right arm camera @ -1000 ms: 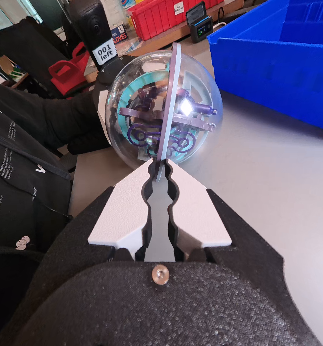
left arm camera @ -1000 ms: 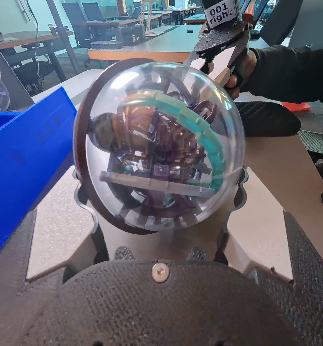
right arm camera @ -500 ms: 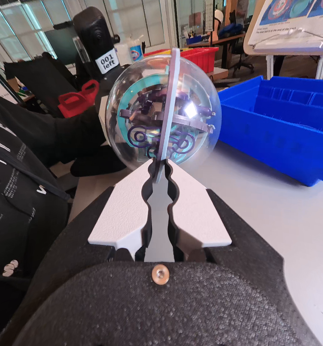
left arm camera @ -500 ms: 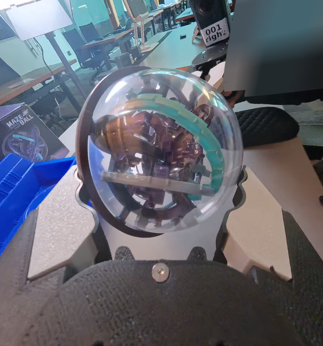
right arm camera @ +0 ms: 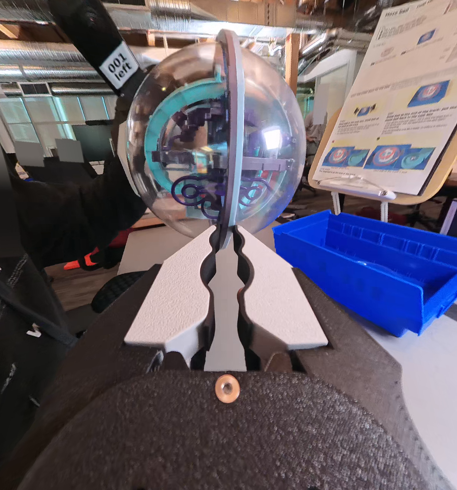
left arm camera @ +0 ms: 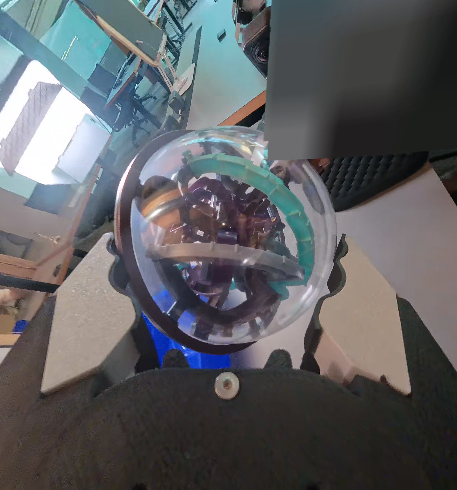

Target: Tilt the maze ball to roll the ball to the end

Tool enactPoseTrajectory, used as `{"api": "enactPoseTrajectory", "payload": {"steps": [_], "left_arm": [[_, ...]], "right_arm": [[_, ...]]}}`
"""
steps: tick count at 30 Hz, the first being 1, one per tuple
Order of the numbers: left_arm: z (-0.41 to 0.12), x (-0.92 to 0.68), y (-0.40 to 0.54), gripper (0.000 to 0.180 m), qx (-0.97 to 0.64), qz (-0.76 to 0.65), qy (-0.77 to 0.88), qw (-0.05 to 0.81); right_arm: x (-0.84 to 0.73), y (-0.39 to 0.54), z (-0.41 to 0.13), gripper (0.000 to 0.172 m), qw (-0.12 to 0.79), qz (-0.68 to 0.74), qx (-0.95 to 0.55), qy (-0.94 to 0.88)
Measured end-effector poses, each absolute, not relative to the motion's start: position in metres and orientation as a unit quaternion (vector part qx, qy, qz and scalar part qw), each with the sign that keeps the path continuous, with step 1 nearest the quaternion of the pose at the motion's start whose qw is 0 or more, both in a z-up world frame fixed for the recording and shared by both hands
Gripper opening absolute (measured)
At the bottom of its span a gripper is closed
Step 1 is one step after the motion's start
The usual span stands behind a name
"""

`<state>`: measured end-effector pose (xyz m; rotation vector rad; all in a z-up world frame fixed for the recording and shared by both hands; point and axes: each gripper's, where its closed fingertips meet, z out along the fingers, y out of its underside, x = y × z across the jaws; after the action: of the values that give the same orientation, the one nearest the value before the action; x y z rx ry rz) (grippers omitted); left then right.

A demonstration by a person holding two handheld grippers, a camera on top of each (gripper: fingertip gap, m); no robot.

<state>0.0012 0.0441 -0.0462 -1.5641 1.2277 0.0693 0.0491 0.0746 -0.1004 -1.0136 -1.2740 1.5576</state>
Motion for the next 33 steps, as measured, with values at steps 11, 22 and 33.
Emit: {"api": "enactPoseTrajectory", "payload": {"steps": [11,22,33], "left_arm": [[0.008,0.036,0.03,0.15,-0.617,0.134,0.601,0.49],[0.052,0.067,0.011,0.15,-0.597,0.215,0.642,0.43],[0.062,0.074,0.009,0.149,-0.65,0.169,0.633,0.385]], "right_arm": [[0.047,0.068,-0.064,0.007,0.49,0.64,-0.357,-0.471],[0.04,0.051,-0.023,0.007,0.516,0.665,-0.299,-0.45],[0.048,0.037,-0.019,0.007,0.477,0.715,-0.283,-0.426]]}}
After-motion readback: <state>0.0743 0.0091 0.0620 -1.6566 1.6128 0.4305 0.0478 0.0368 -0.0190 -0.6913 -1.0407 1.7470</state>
